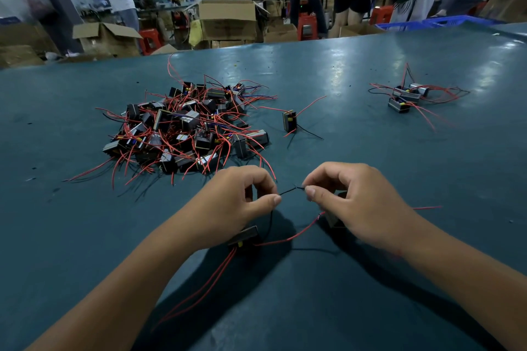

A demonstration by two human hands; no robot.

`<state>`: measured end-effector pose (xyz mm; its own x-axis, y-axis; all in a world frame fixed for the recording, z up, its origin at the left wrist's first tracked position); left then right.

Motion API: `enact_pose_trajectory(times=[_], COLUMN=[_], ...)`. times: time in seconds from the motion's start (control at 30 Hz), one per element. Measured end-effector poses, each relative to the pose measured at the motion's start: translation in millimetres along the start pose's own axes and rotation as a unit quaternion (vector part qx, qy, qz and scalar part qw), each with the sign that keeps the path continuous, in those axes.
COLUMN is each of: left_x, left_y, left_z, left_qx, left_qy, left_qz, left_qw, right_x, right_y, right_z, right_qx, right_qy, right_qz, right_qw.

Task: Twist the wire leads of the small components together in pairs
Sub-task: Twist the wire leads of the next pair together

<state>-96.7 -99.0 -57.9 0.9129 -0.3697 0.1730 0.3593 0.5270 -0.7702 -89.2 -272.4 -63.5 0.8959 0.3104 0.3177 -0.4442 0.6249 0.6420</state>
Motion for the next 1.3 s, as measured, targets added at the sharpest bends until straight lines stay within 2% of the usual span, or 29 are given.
enact_pose_trajectory(times=[0.07,0.13,0.23,0.37,0.47,0.67,0.8,0.97,1.1,1.2,1.3], left_x=[0,-3,-8,-9,-8,-11,-7,-4,-3,-7,-11], left_y=[-6,-16,-27,-24,-24,-25,-23,-14,-2,11,22], left_z=[3,4,-12,-30,-29,-32,-26,0,16,15,8], left_qx=[0.04,0.036,0.029,0.141,0.136,0.143,0.138,0.033,-0.019,0.04,0.142], left_qy=[-0.034,-0.051,-0.001,0.025,0.028,0.052,0.022,0.02,0.028,0.081,0.136], left_qz=[-0.026,-0.061,-0.086,-0.058,-0.061,-0.08,-0.07,-0.055,-0.02,0.021,0.042], left_qw=[0.998,0.996,0.996,0.988,0.988,0.985,0.988,0.998,0.999,0.996,0.98], right_x=[1,4,6,6,5,3,8,12,15,14,12], right_y=[-4,-6,-11,-13,-8,-12,-13,-17,-24,-26,-26], right_z=[1,4,5,6,7,4,9,19,30,35,35], right_qx=[0.003,0.026,0.075,0.037,0.021,0.065,0.011,-0.019,-0.063,-0.116,-0.193], right_qy=[-0.001,0.001,0.024,0.088,0.136,0.17,0.13,0.074,0.023,0.0,0.031], right_qz=[-0.007,-0.008,-0.027,-0.014,0.027,0.032,0.043,0.051,0.025,0.0,-0.011], right_qw=[1.0,1.0,0.997,0.995,0.99,0.983,0.99,0.996,0.997,0.993,0.981])
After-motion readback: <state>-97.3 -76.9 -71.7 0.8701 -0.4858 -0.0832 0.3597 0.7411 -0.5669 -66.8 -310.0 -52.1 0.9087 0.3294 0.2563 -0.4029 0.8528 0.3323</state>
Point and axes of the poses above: each hand's wrist, its own x-axis towards the middle knuckle, its own z-axis out of the back of the hand, y = z × x, the point moved 8 cm from there along x, towards the middle knuckle, and after that the axes turned 11 degrees about -x, right-handed, at the moved point
